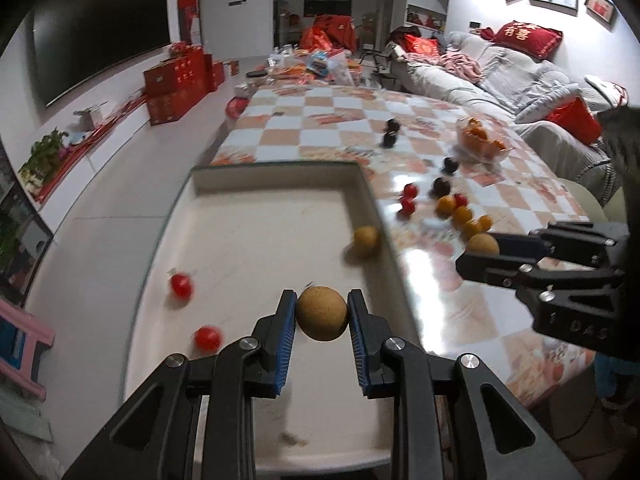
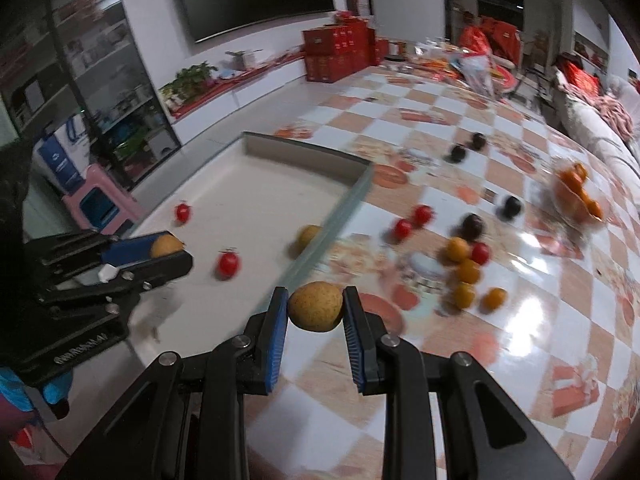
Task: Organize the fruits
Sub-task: 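Carry both tan fruits with both tools over the white tray, then open both tools to drop the tan fruits into the tray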
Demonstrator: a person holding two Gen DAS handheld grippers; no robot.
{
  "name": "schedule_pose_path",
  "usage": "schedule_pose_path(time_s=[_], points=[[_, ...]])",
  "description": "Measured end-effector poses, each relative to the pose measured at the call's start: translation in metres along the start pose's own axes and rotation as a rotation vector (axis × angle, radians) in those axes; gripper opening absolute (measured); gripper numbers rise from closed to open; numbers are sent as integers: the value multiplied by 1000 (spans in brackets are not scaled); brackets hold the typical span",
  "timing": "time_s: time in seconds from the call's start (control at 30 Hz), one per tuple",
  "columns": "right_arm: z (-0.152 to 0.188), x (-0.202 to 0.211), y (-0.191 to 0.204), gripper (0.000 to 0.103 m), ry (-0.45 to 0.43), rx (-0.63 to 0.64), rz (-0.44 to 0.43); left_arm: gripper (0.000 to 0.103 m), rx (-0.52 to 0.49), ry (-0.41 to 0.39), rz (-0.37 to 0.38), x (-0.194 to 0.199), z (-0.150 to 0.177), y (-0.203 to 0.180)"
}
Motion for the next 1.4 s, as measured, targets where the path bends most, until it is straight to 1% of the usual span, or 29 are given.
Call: schedule_pose_path(time_s=[0.17,0.27,0.4,0.57,0.77,0.87,1.07,1.13,1.17,1.27,1.3,1.33,1.37,1.4], points=[[-5,-12,35,30,9,42,-42,28,36,21,-38,-1,16,28],[-4,-22,54,30,26,61,-65,28,44,33,-49,-1,24,38],[-2,-32,69,29,45,74,-82,28,38,46,-52,-2,31,45],[1,-43,76,29,73,93,-80,28,16,73,-65,-8,37,50],[11,-60,75,30,126,95,-68,28,-28,117,-62,-19,42,43],[14,-65,78,30,139,109,-59,28,-30,142,-52,-24,44,41],[15,-68,82,30,152,131,-63,28,-25,162,-79,-28,45,47],[15,-69,83,34,153,132,-67,28,-16,168,-75,-29,46,49],[14,-69,84,41,150,132,-73,28,-14,174,-76,-30,46,50],[13,-68,83,49,148,137,-61,28,-14,175,-82,-30,47,53],[11,-69,83,54,146,133,-62,30,-11,176,-84,-30,47,54],[10,-68,80,56,145,125,-54,40,-5,176,-93,-29,46,56],[9,-68,78,57,141,117,-49,51,0,171,-119,-29,46,60],[7,-66,75,58,130,103,-59,72,7,161,-148,-28,44,66]])
Point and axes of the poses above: each gripper's, at about its wrist camera, not at the fingertips, and x roughly against the way its jaws point, y to its left, z to its underside, the point moved 8 cm from there along -x, roughly the way its jaws point, and after that the axes turned 5 degrees about x, right-handed, at the moved point
